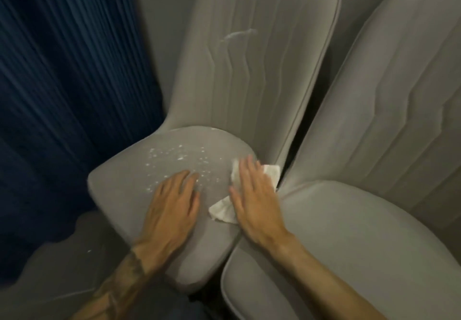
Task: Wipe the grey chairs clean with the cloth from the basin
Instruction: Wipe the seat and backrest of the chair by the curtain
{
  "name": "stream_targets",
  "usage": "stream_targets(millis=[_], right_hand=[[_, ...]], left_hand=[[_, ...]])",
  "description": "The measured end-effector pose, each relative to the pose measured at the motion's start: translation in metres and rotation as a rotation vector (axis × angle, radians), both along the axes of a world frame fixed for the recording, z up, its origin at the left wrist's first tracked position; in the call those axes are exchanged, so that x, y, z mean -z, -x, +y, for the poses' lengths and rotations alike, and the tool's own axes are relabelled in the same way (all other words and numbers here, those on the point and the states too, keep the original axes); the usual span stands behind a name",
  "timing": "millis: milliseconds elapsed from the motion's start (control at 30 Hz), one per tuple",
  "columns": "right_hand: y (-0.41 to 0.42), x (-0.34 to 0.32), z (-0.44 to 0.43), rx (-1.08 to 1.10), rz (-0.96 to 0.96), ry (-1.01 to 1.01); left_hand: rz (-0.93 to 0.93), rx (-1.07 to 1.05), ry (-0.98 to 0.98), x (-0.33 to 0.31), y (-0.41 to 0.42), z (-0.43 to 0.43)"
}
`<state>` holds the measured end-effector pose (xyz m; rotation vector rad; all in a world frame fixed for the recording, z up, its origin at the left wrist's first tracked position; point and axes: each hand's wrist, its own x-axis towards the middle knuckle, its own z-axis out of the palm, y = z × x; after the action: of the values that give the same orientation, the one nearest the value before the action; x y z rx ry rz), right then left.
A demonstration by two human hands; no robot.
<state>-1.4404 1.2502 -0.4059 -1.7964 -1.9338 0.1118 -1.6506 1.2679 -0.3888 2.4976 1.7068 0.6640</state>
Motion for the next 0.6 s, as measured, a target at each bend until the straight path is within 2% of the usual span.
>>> stream_targets(millis=[67, 200, 367, 500, 600], right_hand=[[0.025, 0.023, -0.001, 0.005, -0.087, 0.144], [0.026, 0.019, 0.020, 0.124, -0.120, 0.114], [0.032, 0.013, 0.027, 0.199, -0.203, 0.241], [0.067, 0.030, -0.011, 0.090, -0.138, 0.209], [0.057, 0.033, -0.013, 0.038, -0.208, 0.230]], left_hand=[[-0.004, -0.029, 0.025, 0.006, 0.026, -0.001], [-0.069, -0.019, 0.100, 0.017, 0.072, 0.005], [-0.121, -0.032, 0.098, 0.023, 0.106, 0.028], [-0.096, -0.058, 0.138, 0.027, 0.127, 0.055], [-0.108, -0.053, 0.181, 0.028, 0.140, 0.074]])
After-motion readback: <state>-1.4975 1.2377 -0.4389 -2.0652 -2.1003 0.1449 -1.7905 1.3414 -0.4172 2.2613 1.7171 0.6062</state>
